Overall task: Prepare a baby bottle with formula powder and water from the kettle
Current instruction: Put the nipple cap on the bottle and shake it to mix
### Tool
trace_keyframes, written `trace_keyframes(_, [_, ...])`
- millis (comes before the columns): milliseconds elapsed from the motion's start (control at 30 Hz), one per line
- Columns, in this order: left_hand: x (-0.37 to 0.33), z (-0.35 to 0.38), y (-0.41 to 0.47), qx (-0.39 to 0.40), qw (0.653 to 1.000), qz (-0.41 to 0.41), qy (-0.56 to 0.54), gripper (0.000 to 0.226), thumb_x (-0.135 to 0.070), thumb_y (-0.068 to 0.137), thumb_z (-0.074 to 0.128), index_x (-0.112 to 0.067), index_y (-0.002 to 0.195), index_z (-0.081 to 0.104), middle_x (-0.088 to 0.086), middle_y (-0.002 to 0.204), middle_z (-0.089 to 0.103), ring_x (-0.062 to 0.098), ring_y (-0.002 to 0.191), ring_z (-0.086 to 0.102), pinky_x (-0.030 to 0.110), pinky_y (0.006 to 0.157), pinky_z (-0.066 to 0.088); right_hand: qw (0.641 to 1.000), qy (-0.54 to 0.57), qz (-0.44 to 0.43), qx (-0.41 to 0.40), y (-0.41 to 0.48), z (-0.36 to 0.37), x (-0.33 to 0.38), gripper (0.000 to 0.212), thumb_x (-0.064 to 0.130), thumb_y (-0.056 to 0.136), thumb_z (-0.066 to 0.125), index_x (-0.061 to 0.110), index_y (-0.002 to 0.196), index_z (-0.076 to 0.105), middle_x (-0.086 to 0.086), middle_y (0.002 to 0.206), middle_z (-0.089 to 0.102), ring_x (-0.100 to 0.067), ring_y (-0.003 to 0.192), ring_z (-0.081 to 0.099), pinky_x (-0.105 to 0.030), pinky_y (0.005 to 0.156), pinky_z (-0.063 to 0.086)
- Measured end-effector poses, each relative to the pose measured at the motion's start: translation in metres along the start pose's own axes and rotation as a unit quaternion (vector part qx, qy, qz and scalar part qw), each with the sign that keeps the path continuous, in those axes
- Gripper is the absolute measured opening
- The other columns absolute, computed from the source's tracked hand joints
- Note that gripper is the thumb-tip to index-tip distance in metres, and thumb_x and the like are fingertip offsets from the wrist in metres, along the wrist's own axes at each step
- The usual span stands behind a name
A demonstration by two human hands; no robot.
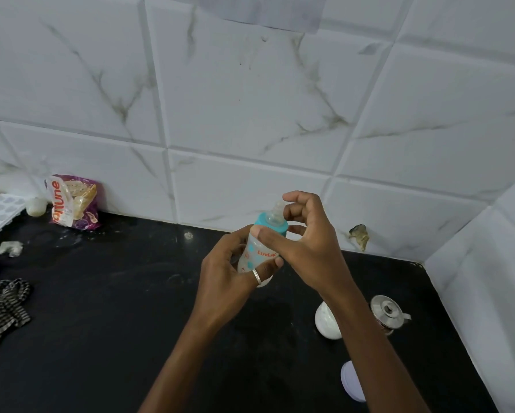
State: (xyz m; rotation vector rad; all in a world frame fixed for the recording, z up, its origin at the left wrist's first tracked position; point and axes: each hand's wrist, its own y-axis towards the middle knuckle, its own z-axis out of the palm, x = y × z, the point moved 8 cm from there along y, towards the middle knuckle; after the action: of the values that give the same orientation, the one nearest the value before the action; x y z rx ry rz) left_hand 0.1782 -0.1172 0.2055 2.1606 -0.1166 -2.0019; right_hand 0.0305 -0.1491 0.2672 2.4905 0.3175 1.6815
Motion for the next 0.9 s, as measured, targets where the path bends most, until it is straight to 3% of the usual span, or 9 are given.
trace_keyframes(100, [-0.002, 0.0, 0.0, 0.001, 1.0, 0.001, 0.007, 0.062, -0.045, 0.075, 0.08, -0.033, 0.133, 0.061, -0.015, 0.12, 0.07, 0.005, 0.112, 0.068, 0.022, 0.086, 0.059, 1.0, 0.001, -0.004, 0.005, -0.002, 0.002, 0.0, 0.072, 0.052, 0.074, 0.087, 0.038, 0.13, 0.045, 0.018, 0.117, 0.057, -0.007, 0.119, 0.059, -0.027, 0.097, 0.057])
trace_keyframes(200, [-0.002, -0.003, 0.001, -0.004, 1.0, 0.001, -0.001, 0.063, -0.042, 0.076, 0.082, -0.031, 0.134, 0.061, -0.014, 0.12, 0.071, 0.006, 0.111, 0.069, 0.02, 0.084, 0.059, 0.999, 0.015, -0.017, 0.035, -0.003, 0.004, 0.001, 0.065, 0.04, 0.078, 0.076, 0.039, 0.135, 0.044, 0.021, 0.134, 0.057, -0.003, 0.129, 0.055, -0.034, 0.108, 0.052])
trace_keyframes(300, [-0.003, -0.003, 0.0, -0.006, 1.0, 0.002, -0.001, 0.065, -0.045, 0.075, 0.081, -0.031, 0.134, 0.06, -0.013, 0.121, 0.071, 0.005, 0.112, 0.069, 0.018, 0.085, 0.058, 0.998, 0.049, -0.012, 0.049, -0.003, 0.004, 0.0, 0.055, 0.026, 0.083, 0.068, 0.037, 0.133, 0.048, 0.012, 0.136, 0.064, -0.013, 0.13, 0.059, -0.045, 0.109, 0.052])
trace_keyframes(467, [0.0, -0.002, 0.0, -0.001, 1.0, -0.006, -0.001, 0.062, -0.037, 0.078, 0.082, -0.031, 0.135, 0.06, -0.01, 0.124, 0.07, 0.009, 0.115, 0.068, 0.026, 0.088, 0.06, 1.0, 0.023, -0.008, 0.011, -0.004, 0.005, -0.003, 0.06, 0.038, 0.082, 0.084, 0.03, 0.131, 0.05, 0.015, 0.12, 0.062, -0.012, 0.12, 0.062, -0.037, 0.099, 0.059])
trace_keyframes(533, [0.001, -0.001, 0.0, 0.003, 1.0, -0.005, 0.007, 0.062, -0.029, 0.081, 0.083, -0.026, 0.139, 0.059, -0.009, 0.127, 0.069, 0.011, 0.117, 0.067, 0.029, 0.092, 0.059, 0.999, 0.023, -0.007, 0.028, -0.006, 0.008, -0.004, 0.064, 0.041, 0.08, 0.082, 0.03, 0.134, 0.048, 0.013, 0.128, 0.059, -0.013, 0.125, 0.059, -0.038, 0.102, 0.058])
trace_keyframes(633, [0.001, -0.002, -0.001, -0.004, 1.0, -0.008, 0.0, 0.067, -0.036, 0.077, 0.081, -0.024, 0.139, 0.058, -0.007, 0.127, 0.068, 0.012, 0.115, 0.068, 0.032, 0.094, 0.06, 0.997, 0.049, -0.004, 0.06, -0.007, 0.012, -0.004, 0.06, 0.031, 0.082, 0.072, 0.029, 0.136, 0.047, 0.008, 0.138, 0.059, -0.015, 0.131, 0.057, -0.041, 0.105, 0.056])
trace_keyframes(767, [0.003, -0.003, -0.001, -0.003, 1.0, -0.014, 0.009, 0.064, -0.027, 0.081, 0.083, -0.021, 0.14, 0.058, -0.004, 0.128, 0.069, 0.015, 0.118, 0.068, 0.041, 0.098, 0.06, 0.999, 0.028, -0.003, 0.017, -0.007, 0.009, -0.004, 0.059, 0.031, 0.085, 0.083, 0.026, 0.133, 0.05, 0.007, 0.127, 0.062, -0.016, 0.123, 0.061, -0.042, 0.1, 0.058])
trace_keyframes(833, [0.003, -0.002, 0.0, 0.001, 1.0, -0.014, 0.014, 0.062, -0.02, 0.084, 0.084, -0.023, 0.14, 0.059, -0.007, 0.128, 0.069, 0.014, 0.118, 0.067, 0.04, 0.099, 0.059, 0.999, 0.023, -0.001, 0.023, -0.008, 0.011, -0.006, 0.063, 0.032, 0.084, 0.084, 0.026, 0.135, 0.047, 0.007, 0.13, 0.059, -0.015, 0.125, 0.059, -0.042, 0.102, 0.057])
trace_keyframes(900, [0.0, -0.002, -0.001, -0.002, 1.0, -0.011, 0.012, 0.062, -0.028, 0.081, 0.084, -0.026, 0.138, 0.06, -0.009, 0.126, 0.069, 0.01, 0.116, 0.068, 0.035, 0.096, 0.06, 0.997, 0.048, 0.004, 0.053, -0.01, 0.014, -0.006, 0.064, 0.031, 0.085, 0.078, 0.027, 0.139, 0.045, 0.007, 0.138, 0.057, -0.015, 0.131, 0.056, -0.043, 0.105, 0.056])
